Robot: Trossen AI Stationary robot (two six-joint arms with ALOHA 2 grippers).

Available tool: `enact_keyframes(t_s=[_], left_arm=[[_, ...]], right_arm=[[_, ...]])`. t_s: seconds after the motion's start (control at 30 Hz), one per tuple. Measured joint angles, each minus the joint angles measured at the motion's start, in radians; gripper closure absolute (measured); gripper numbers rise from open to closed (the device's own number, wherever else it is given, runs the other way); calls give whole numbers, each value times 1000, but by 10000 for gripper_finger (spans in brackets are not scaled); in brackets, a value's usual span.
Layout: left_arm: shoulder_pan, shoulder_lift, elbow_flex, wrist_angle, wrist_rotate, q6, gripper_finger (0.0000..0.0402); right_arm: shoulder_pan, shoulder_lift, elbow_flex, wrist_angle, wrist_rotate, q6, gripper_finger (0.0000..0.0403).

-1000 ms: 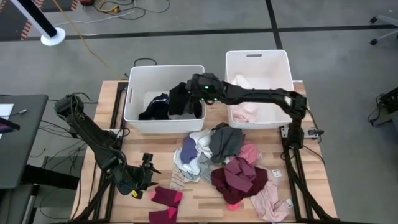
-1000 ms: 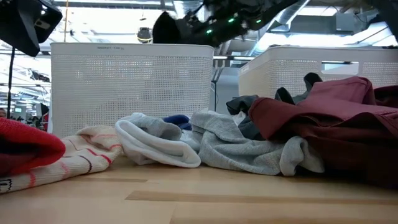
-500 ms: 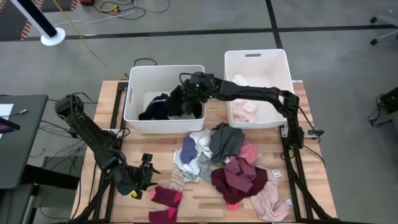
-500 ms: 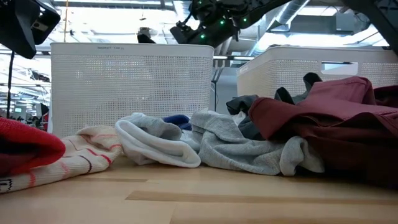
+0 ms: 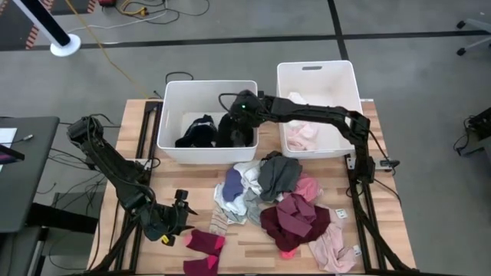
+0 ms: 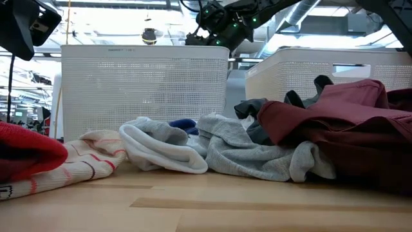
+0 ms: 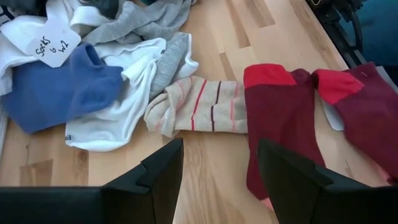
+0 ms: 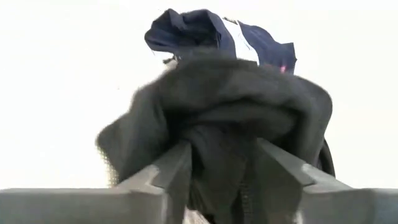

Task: Sort clothes
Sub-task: Put the black garment into the left white laundry organizer, then put the red sock into the right white laundry organizer

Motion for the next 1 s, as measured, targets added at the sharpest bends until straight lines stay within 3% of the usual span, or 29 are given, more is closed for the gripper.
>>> enact_keyframes(t_s=[0.23, 0.73, 1.0], left_arm=[[0, 0, 1, 0, 0, -11, 203], [0, 0, 1, 89, 141, -19, 203], [-2, 17, 1, 153, 144, 3, 203]], right_arm=[[19, 0, 87, -1, -6, -36, 152], [112, 0, 305, -76, -6, -96, 155], [165, 0, 401, -206, -4, -135, 155]])
